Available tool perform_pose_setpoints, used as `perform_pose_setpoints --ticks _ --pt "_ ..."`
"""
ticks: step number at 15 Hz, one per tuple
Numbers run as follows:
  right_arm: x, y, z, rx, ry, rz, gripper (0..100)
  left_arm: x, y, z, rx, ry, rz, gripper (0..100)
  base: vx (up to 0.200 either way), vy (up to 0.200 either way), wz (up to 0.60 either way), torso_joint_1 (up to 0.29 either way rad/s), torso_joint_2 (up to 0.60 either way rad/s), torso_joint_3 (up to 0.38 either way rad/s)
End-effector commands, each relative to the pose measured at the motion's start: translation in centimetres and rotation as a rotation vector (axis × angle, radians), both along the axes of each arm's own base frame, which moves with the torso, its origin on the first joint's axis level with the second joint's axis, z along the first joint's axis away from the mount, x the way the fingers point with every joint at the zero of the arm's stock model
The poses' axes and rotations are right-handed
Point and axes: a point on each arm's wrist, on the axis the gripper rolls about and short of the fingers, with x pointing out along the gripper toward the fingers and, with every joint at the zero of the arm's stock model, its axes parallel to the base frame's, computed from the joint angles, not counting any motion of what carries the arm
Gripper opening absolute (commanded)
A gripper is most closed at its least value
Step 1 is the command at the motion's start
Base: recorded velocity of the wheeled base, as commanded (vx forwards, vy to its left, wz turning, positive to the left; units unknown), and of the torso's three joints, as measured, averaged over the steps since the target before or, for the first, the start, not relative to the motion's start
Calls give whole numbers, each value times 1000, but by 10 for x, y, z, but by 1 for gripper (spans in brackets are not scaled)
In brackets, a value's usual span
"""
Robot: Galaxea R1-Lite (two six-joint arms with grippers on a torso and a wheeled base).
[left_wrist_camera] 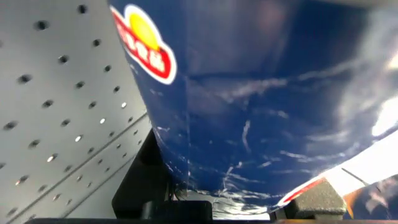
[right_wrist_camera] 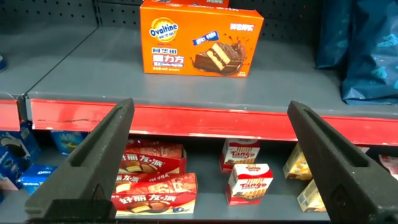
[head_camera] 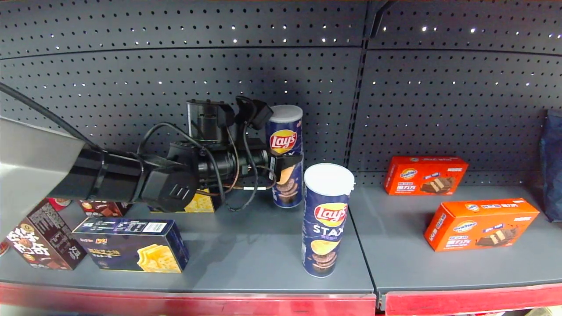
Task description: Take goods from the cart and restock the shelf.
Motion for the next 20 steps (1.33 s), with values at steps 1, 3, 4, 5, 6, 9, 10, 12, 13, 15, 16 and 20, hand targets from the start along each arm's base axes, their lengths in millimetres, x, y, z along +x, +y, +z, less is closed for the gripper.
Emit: perform_pose_setpoints --ticks 1,3,4,5,6,9,10,12,13,15,16,20 --pt "0 0 0 -1 3 0 100 10 -11 -7 3 5 -12 0 0 0 0 0 0 0" --pt "0 0 0 1 1 -1 100 14 -14 -7 -3 -3 -15 0 0 0 0 0 0 0" --pt "0 0 0 -1 1 -1 100 15 -16 -7 -4 -4 -18 0 0 0 0 0 0 0" --pt "0 0 0 1 1 0 100 17 -18 -8 -5 -5 -18 0 0 0 0 0 0 0" --pt "0 0 0 1 1 0 100 20 -20 -12 -2 2 -19 0 0 0 0 0 0 0" --pt "0 0 0 2 2 -1 100 25 -23 -18 2 9 -19 0 0 0 0 0 0 0" --pt "0 0 0 2 1 -1 100 27 -24 -20 2 6 -20 0 0 0 0 0 0 0" --pt "0 0 0 2 2 -3 100 28 -24 -20 3 6 -15 0 0 0 0 0 0 0" --pt "0 0 0 4 1 -3 100 30 -25 -25 7 14 -14 0 0 0 0 0 0 0" --pt "0 0 0 6 1 -3 100 32 -27 -30 11 22 -15 0 0 0 0 0 0 0" --pt "0 0 0 6 1 -3 100 32 -27 -30 11 21 -15 0 0 0 0 0 0 0" --pt "0 0 0 4 2 -3 100 36 -36 -36 11 21 -27 0 0 0 0 0 0 0"
